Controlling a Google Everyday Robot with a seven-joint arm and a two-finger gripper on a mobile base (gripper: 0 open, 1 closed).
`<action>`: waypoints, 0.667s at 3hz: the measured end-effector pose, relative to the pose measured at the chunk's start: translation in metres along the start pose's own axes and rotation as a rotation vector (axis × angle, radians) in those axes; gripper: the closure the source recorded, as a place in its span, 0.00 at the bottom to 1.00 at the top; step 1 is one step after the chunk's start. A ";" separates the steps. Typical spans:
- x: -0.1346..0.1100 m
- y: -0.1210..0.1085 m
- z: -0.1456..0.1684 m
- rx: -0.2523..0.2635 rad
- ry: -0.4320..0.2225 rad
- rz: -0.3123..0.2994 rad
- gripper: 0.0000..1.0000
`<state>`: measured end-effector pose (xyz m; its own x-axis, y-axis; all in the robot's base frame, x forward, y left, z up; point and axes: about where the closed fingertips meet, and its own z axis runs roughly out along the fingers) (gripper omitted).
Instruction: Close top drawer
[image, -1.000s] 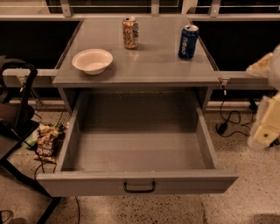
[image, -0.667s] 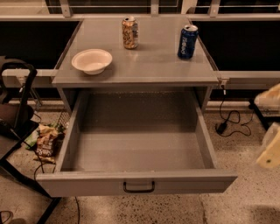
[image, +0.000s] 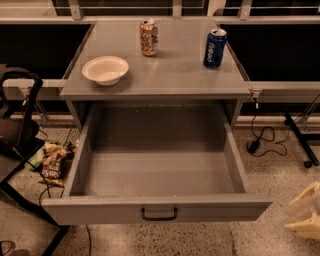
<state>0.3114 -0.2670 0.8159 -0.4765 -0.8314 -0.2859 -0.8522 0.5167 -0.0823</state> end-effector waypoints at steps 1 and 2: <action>0.020 0.023 0.044 -0.043 -0.003 0.039 0.85; 0.042 0.058 0.114 -0.116 -0.025 0.103 1.00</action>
Offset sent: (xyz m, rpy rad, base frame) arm -0.0489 0.0184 -0.1366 0.0952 0.1319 -0.0580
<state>0.2669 -0.2485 0.6899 -0.5587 -0.7689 -0.3109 -0.8188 0.5711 0.0590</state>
